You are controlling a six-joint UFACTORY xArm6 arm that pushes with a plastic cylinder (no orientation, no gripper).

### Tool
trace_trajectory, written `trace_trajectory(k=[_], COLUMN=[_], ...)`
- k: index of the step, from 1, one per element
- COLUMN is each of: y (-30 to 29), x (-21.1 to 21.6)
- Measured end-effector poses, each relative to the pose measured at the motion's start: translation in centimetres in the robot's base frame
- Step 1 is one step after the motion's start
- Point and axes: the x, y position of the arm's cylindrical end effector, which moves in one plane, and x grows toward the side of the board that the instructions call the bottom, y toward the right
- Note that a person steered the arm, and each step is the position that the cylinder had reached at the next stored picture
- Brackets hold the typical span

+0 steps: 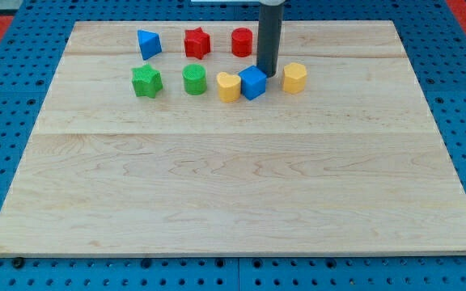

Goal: Slide the yellow hexagon closer to the blue cube

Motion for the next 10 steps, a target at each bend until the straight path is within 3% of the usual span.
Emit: trace_trajectory(k=[3, 5, 6, 7, 8, 10], y=[-2.8, -1.6, -1.3, 3.1, 10.3, 5.4], x=[5.1, 3.7, -0.2, -4.8, -5.3, -2.0])
